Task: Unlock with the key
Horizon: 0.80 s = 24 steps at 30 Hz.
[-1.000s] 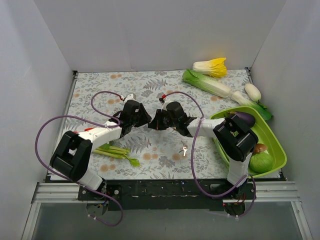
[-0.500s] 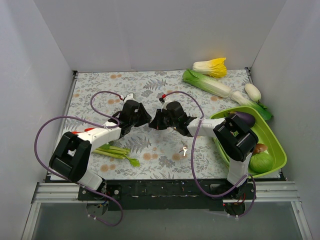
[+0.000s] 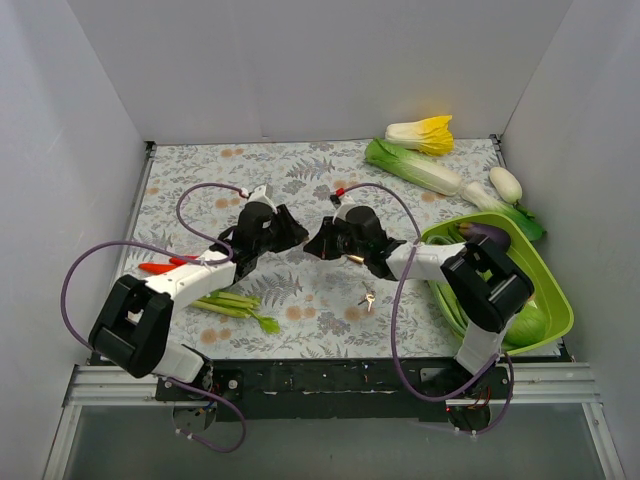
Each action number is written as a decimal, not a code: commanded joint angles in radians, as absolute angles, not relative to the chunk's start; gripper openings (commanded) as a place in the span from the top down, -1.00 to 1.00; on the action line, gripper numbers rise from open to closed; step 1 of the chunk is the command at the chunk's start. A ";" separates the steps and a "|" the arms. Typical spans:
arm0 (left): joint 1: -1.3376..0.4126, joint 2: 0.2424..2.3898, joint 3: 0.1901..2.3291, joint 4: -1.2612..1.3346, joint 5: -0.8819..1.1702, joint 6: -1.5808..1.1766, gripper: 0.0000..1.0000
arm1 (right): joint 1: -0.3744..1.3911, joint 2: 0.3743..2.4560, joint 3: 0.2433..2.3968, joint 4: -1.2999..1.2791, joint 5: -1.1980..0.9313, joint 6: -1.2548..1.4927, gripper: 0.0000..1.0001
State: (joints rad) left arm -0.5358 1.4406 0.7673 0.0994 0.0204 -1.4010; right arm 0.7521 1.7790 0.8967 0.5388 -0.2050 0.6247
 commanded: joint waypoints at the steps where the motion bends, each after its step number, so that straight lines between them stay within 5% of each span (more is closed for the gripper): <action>1: -0.574 1.362 0.747 0.135 0.229 -1.397 1.00 | 0.741 1.672 0.917 0.759 -0.169 0.611 0.97; 12: -0.574 1.376 0.765 0.143 0.261 -1.405 0.99 | 0.768 1.620 0.908 0.695 -0.153 0.500 0.97; 24: -0.568 1.330 0.683 0.184 0.233 -1.469 0.51 | 0.790 1.626 0.871 0.741 -0.118 0.494 0.97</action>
State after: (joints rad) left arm -0.5327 1.3861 0.7456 0.1795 0.0776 -1.3956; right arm 0.7731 1.6733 0.8650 0.5274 -0.1520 0.5083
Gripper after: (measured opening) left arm 0.385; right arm 0.030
